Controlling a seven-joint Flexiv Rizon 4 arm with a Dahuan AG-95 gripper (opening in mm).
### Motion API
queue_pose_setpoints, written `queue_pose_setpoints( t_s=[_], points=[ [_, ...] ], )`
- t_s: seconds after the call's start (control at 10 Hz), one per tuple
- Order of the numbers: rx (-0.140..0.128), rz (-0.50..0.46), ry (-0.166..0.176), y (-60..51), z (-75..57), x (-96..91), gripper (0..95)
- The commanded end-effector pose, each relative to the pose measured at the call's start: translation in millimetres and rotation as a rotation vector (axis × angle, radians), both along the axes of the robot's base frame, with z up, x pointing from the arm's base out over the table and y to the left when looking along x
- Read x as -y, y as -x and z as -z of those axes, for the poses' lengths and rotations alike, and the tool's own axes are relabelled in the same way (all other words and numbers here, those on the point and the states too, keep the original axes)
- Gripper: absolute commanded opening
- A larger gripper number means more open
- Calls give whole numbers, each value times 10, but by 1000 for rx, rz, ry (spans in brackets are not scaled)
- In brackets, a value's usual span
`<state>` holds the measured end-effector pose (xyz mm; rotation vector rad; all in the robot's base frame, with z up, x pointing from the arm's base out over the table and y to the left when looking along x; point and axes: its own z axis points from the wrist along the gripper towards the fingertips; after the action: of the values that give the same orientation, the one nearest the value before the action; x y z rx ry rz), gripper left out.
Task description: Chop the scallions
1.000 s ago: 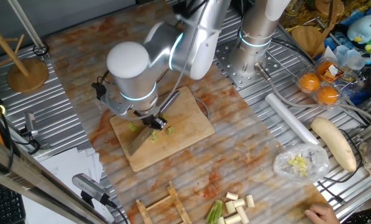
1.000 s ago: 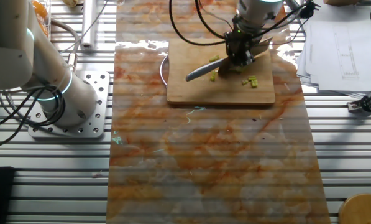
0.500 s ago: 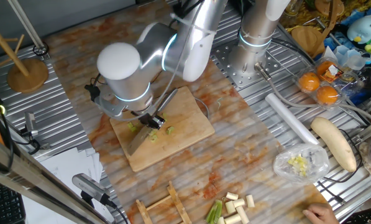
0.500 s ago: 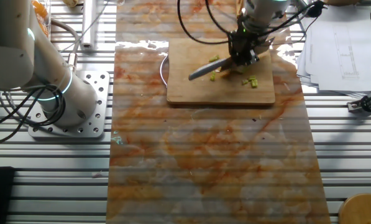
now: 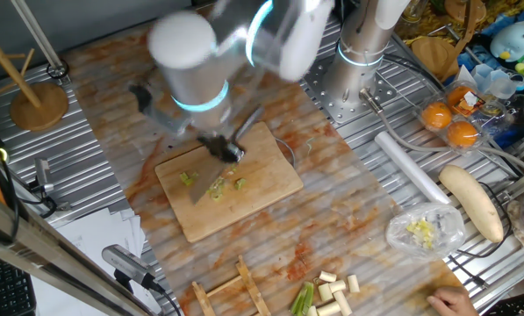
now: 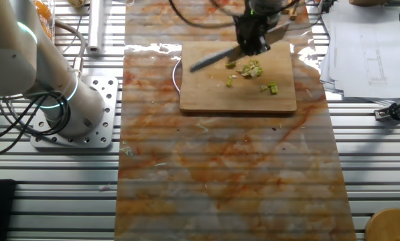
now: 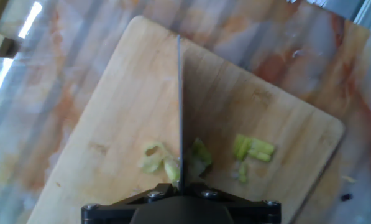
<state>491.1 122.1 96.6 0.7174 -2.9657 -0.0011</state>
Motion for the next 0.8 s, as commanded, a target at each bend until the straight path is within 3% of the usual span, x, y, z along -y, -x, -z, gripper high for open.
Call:
queue_pose_setpoints(
  t_s=[0.1, 0.2, 0.3, 0.5, 0.8],
  points=[
    [-23, -74, -19, 55, 1, 9, 0],
    [-22, -98, -19, 51, 26, 16, 0],
    [-1, -195, -19, 44, 79, 24, 0],
    [13, -265, 2, 34, 128, 34, 0],
    [47, -358, 2, -51, 265, 71, 0]
  ],
)
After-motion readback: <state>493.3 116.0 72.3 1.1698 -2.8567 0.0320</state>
